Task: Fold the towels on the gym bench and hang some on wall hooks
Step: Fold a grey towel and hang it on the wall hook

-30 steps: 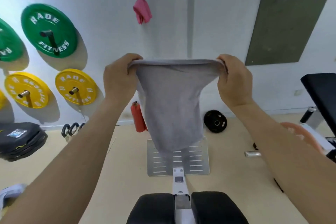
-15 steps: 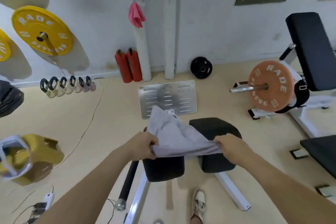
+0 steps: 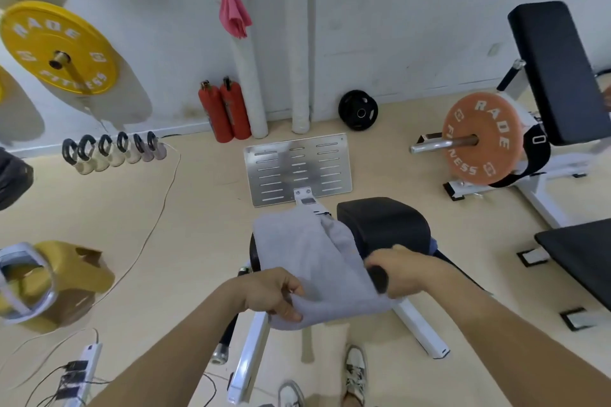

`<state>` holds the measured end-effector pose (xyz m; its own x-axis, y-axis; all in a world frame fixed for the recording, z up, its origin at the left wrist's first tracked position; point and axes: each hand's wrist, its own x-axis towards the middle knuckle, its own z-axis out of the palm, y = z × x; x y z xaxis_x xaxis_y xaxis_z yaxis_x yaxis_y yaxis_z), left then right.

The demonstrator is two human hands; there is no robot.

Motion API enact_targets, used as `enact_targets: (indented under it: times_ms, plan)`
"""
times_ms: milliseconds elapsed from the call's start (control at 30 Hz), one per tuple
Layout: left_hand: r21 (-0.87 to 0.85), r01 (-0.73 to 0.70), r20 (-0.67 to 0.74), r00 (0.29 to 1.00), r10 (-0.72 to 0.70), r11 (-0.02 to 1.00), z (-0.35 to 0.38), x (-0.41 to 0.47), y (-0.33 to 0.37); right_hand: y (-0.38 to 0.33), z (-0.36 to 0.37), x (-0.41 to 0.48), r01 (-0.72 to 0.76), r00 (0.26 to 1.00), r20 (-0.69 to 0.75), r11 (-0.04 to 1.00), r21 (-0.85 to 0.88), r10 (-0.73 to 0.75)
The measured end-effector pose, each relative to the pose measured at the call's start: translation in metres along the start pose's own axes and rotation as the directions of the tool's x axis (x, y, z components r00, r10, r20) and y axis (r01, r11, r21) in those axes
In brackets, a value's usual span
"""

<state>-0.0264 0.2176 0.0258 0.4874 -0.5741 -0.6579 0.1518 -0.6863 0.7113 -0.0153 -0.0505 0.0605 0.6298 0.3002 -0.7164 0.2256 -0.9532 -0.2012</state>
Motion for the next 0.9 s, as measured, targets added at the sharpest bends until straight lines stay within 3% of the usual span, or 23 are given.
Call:
enact_targets:
  times_ms: [33, 100, 167, 300, 400, 500, 633, 733, 800, 833, 867, 900]
  plan:
    - [-0.035, -0.040, -0.044, 0.998, 0.038, 0.999, -0.001, 0.001, 0.006, -0.016, -0.006, -0.005, 0.114, 0.993, -0.026, 0.979, 0.171, -0.111]
    - [-0.064, -0.133, -0.153, 0.981, 0.122, 0.989, -0.001, 0.003, 0.021, -0.049, -0.008, -0.008, 0.236, 0.968, -0.045, 0.838, 0.492, -0.246]
    - [-0.069, -0.222, -0.268, 0.943, 0.197, 0.973, 0.000, 0.003, 0.035, -0.067, 0.002, 0.003, 0.270, 0.962, -0.140, 0.719, 0.641, -0.236]
    - [-0.128, -0.304, -0.461, 0.861, 0.214, 0.944, -0.008, -0.004, 0.038, -0.069, -0.001, 0.013, 0.255, 0.949, -0.315, 0.671, 0.697, -0.034]
    - [0.081, -0.186, -0.460, 0.865, 0.202, 0.979, -0.011, -0.002, 0.034, -0.064, -0.015, 0.007, 0.305, 0.935, -0.350, 0.639, 0.706, -0.059]
    - [0.157, -0.159, -0.455, 0.864, 0.214, 0.975, -0.004, 0.005, 0.032, -0.063, -0.033, -0.006, 0.380, 0.923, -0.359, 0.478, 0.792, -0.140]
    - [0.102, -0.069, -0.588, 0.800, 0.116, 0.992, -0.008, 0.022, 0.025, -0.059, -0.055, -0.026, 0.449, 0.888, -0.395, 0.257, 0.856, -0.234]
    - [0.203, 0.118, -0.678, 0.733, 0.052, 0.972, -0.012, 0.022, 0.014, -0.054, -0.077, -0.042, 0.533, 0.841, -0.530, -0.002, 0.846, -0.113]
    - [0.144, 0.205, -0.718, 0.694, -0.041, 0.968, -0.013, 0.020, -0.003, -0.050, -0.092, -0.047, 0.593, 0.801, -0.599, -0.156, 0.790, 0.013]
    - [0.072, 0.229, -0.715, 0.690, -0.110, 0.971, -0.013, 0.018, -0.011, -0.048, -0.100, -0.048, 0.626, 0.779, -0.620, -0.184, 0.758, 0.096]
    - [-0.001, 0.237, -0.703, 0.691, -0.170, 0.971, -0.013, 0.017, -0.019, -0.046, -0.106, -0.047, 0.665, 0.746, -0.636, -0.150, 0.732, 0.199]
    - [-0.070, 0.230, -0.691, 0.691, -0.213, 0.971, -0.013, 0.014, -0.022, -0.042, -0.111, -0.044, 0.702, 0.683, -0.657, -0.039, 0.711, 0.319]
